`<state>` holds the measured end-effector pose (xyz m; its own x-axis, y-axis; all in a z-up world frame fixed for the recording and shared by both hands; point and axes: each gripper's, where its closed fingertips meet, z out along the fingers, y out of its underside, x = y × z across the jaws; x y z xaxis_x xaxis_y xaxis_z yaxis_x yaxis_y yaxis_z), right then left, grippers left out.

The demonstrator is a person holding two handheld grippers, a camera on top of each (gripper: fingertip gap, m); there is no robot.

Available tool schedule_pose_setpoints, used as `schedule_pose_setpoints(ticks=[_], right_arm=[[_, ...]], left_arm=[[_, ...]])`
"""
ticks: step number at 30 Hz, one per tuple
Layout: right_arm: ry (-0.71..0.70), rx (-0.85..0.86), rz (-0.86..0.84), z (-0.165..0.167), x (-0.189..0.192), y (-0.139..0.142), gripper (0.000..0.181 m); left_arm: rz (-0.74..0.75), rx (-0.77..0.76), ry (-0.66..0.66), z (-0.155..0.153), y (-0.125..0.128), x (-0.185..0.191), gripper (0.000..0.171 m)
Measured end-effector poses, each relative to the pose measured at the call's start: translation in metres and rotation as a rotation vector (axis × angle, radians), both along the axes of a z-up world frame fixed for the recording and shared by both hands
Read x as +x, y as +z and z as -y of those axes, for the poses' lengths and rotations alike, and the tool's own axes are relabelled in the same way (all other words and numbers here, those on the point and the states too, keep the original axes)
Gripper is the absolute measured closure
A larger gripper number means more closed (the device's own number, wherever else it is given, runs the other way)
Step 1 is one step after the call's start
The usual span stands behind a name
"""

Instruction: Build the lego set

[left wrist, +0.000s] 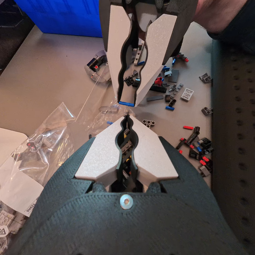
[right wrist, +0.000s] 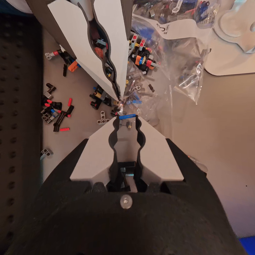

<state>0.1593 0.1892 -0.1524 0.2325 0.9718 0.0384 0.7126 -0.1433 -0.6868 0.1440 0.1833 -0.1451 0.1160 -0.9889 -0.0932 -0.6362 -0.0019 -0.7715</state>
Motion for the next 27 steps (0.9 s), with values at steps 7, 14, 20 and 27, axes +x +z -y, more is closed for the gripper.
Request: schedule_pose_setpoints(ticks=[7,14,20,27], right_arm=[[0.091,-0.032,-0.057,0.018,-0.009,0.010,0.161],[0.027,-0.060,-0.029,0.008,-0.005,0.000,0.160],[-0.032,-0.066,-0.079,-0.003,-0.006,0.006,0.155],[-0.062,-0.044,-0.037,-0.006,0.008,0.005,0.155]], left_arm=[[0.001,-0.001,0.001,0.000,0.000,0.000,0.171],[-0.001,-0.001,-0.004,0.001,-0.001,0.001,0.171],[-0.001,-0.004,-0.004,0.001,-0.001,0.001,0.171],[0.001,-0.008,-0.001,0.000,-0.001,0.000,0.171]])
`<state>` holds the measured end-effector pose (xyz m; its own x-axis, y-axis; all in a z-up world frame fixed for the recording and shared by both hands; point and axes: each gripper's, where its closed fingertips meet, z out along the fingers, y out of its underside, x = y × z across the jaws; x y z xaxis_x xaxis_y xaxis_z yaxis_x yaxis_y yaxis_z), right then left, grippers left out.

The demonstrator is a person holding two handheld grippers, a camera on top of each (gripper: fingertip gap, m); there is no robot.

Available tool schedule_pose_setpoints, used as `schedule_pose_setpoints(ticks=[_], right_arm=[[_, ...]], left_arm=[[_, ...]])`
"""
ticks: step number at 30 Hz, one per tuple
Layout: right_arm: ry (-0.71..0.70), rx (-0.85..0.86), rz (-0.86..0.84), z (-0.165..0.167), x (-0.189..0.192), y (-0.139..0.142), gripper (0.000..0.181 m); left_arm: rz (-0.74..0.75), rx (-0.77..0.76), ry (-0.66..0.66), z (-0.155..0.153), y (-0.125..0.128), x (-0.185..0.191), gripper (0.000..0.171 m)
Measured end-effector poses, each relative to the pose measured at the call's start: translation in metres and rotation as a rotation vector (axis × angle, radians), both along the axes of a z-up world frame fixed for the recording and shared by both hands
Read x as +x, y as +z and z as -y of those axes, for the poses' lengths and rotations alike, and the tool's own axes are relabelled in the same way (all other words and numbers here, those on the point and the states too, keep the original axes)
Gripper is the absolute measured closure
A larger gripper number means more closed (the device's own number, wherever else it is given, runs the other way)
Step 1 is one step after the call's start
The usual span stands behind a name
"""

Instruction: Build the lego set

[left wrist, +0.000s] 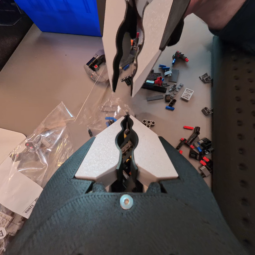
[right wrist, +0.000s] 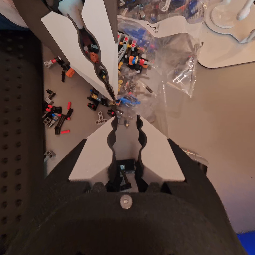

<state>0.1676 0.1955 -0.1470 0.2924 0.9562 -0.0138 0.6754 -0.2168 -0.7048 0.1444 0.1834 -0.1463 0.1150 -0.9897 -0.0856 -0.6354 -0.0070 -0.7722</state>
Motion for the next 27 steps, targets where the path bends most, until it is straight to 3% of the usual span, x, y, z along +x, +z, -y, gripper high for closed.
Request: schedule_pose_setpoints(ticks=[4,12,18,21,27], right_arm=[[-0.069,0.031,0.057,-0.005,0.029,0.006,0.161],[-0.210,-0.045,0.240,-0.005,0.087,-0.015,0.165],[-0.298,-0.251,0.312,0.018,0.125,-0.038,0.166],[-0.337,-0.287,0.319,0.015,0.131,-0.044,0.169],[-0.275,-0.259,0.306,0.021,0.121,-0.037,0.169]], left_arm=[[0.001,0.001,-0.002,0.000,0.000,0.000,0.171],[-0.002,-0.002,0.000,0.000,-0.001,0.000,0.171],[-0.007,-0.002,0.001,-0.001,-0.002,0.000,0.171],[-0.012,-0.003,0.000,-0.001,-0.003,0.001,0.171],[-0.005,0.000,0.005,-0.002,-0.001,0.000,0.171]])
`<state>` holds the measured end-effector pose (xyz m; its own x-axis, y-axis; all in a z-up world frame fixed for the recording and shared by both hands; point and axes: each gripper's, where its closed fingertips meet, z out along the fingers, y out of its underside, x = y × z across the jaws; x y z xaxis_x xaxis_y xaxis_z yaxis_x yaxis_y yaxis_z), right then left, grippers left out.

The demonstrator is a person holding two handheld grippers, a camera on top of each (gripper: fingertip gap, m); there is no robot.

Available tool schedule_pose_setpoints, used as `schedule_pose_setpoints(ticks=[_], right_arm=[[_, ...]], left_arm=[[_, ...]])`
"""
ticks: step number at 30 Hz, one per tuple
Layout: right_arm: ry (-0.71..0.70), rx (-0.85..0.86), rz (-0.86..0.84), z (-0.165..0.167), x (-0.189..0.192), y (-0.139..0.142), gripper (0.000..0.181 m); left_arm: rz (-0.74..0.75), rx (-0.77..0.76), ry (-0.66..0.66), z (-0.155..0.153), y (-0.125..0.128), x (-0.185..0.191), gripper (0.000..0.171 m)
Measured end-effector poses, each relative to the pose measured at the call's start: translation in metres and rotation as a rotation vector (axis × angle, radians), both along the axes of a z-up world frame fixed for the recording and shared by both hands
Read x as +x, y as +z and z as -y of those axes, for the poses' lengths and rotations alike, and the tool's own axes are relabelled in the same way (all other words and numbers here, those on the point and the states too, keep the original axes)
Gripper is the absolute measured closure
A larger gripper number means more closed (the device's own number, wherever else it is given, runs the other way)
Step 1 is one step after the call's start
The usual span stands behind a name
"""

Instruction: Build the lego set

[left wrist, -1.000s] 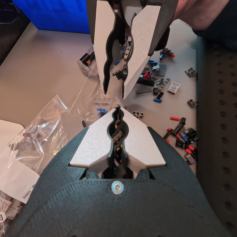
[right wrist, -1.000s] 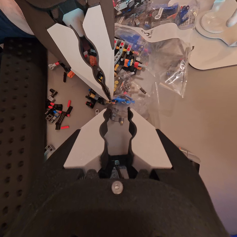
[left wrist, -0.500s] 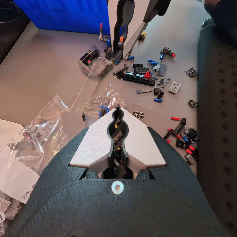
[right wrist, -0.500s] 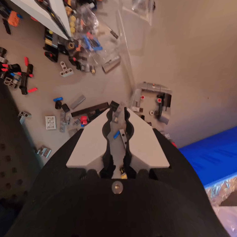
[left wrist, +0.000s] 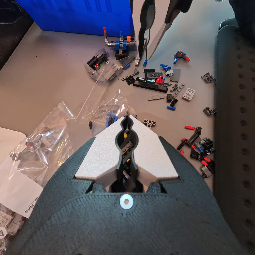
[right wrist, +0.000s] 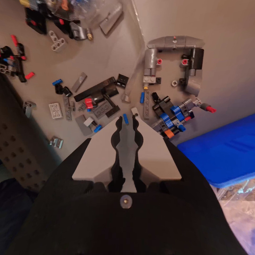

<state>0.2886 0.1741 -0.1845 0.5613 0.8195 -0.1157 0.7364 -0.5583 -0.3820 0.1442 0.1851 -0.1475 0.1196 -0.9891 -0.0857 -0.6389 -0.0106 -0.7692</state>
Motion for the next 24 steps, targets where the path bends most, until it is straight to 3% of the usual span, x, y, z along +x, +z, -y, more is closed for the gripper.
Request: schedule_pose_setpoints(ticks=[4,9,17,24], right_arm=[[0.049,-0.029,0.081,0.006,0.002,-0.014,0.165],[0.060,0.002,0.090,0.001,0.000,-0.013,0.179],[0.290,0.322,-0.259,0.000,-0.082,0.063,0.179],[0.346,0.315,-0.242,-0.007,-0.116,0.043,0.179]], left_arm=[[-0.005,0.000,-0.004,0.001,-0.001,0.000,0.171],[0.001,0.003,-0.002,0.001,0.001,0.000,0.171],[0.005,0.007,-0.012,0.003,0.002,0.002,0.171],[0.012,0.011,-0.028,0.007,0.003,0.006,0.171]])
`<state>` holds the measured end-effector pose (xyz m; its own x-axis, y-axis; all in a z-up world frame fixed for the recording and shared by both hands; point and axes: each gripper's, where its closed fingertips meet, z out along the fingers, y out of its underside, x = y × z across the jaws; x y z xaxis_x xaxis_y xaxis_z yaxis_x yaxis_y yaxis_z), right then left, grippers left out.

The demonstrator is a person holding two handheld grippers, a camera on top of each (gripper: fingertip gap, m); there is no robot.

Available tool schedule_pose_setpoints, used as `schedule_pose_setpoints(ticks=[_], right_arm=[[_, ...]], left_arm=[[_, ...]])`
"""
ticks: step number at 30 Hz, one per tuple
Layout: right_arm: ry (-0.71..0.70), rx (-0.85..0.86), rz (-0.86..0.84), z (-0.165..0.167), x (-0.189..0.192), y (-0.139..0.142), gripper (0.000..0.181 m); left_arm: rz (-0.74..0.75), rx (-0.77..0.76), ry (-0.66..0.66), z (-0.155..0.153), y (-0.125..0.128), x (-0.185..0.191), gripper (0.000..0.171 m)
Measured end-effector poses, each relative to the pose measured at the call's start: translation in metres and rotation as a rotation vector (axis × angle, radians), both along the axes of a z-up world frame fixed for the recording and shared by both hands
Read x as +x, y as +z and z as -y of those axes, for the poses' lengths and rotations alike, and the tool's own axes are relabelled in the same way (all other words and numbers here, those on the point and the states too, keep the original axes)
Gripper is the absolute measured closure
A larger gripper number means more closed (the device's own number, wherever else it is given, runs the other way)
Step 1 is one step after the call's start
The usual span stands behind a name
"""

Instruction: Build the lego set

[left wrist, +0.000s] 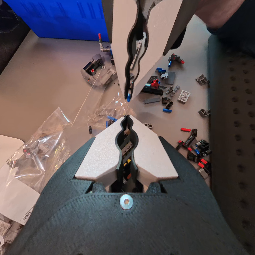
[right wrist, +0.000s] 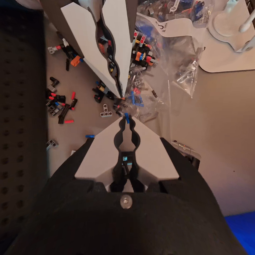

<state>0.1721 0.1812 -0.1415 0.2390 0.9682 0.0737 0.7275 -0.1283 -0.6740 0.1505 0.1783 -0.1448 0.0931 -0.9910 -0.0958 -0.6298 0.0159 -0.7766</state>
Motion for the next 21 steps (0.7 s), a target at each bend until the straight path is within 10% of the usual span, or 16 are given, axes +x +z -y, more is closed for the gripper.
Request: schedule_pose_setpoints(ticks=[13,21], right_arm=[[-0.034,-0.002,-0.077,-0.010,-0.009,0.007,0.169],[-0.084,-0.132,0.134,0.013,0.055,-0.017,0.169]], left_arm=[[0.007,-0.004,-0.001,0.000,0.001,0.000,0.171],[0.008,-0.004,0.002,0.000,0.002,-0.001,0.171]])
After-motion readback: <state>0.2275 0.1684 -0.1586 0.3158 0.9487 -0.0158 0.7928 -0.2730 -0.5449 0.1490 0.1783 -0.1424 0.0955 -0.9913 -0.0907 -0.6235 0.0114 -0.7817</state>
